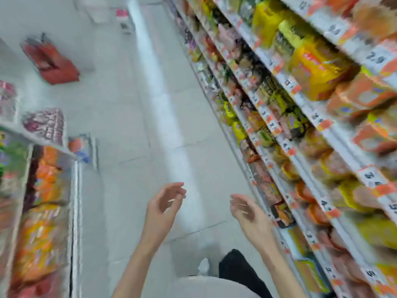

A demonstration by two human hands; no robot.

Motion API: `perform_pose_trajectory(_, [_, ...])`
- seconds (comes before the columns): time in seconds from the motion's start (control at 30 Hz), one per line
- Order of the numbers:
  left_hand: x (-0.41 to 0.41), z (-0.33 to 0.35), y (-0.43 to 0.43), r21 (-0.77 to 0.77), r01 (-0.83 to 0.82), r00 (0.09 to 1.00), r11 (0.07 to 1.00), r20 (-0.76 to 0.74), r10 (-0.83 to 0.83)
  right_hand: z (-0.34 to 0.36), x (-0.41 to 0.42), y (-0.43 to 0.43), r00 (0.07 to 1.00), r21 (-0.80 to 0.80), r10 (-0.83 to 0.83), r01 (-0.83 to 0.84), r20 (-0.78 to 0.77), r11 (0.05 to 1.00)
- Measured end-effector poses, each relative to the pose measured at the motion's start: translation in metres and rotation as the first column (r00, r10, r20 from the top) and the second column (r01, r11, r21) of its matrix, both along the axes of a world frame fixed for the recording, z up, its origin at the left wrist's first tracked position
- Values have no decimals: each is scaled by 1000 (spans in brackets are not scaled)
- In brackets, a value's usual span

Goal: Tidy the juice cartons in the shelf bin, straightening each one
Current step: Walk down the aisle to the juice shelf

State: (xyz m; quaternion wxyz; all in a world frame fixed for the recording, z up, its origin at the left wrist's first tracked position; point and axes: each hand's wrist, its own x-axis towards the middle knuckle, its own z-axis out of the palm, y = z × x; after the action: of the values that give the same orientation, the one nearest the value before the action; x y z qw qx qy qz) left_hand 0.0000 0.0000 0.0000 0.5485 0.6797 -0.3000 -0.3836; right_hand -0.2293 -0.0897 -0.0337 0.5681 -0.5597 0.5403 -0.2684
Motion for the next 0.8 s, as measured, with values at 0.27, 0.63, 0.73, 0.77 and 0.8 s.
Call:
perform_pose_trajectory(0.27, [90,-25,-47,72,-269,962,960,-33,272,-6,124,-110,964,40,265,-263,-36,964])
perform_pose_trajectory(0.63, [270,-15,-242,129,-422,904,897,-19,428,12,354,-347,917,16,400,-400,-3,917])
perform_pose_trajectory(0.73, [330,-15,-296,135,-457,886,879,-18,463,15,422,-407,902,9,432,-432,-2,902])
perform_pose_trajectory(0.77, [352,-18,-314,138,-467,880,873,-19,474,13,446,-427,897,9,442,-442,-3,897])
perform_pose_trajectory(0.8, [374,-20,-333,139,-476,875,868,-24,484,11,469,-447,895,13,445,-445,-6,895])
